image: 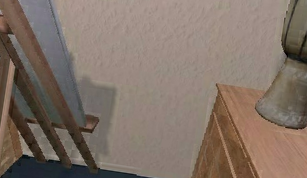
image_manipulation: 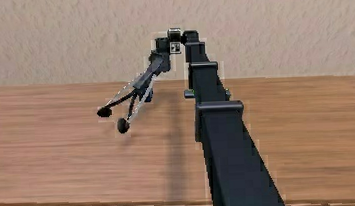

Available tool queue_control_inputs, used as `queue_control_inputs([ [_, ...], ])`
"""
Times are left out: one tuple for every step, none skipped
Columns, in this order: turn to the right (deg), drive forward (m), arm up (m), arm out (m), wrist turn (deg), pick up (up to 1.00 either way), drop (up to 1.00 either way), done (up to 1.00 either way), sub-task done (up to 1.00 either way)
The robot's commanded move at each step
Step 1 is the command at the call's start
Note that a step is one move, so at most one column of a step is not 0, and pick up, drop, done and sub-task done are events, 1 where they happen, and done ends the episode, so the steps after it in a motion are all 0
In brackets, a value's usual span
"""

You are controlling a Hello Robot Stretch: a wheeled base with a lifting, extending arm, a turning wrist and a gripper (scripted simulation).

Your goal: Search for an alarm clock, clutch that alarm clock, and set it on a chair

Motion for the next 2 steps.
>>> queue_control_inputs([
  [0.0, 0.0, 0.0, 0.0, 45.0, 0.0, 0.0, 0.0, 0.0],
  [0.0, 0.0, 0.0, 0.0, 45.0, 0.0, 0.0, 0.0, 0.0],
])
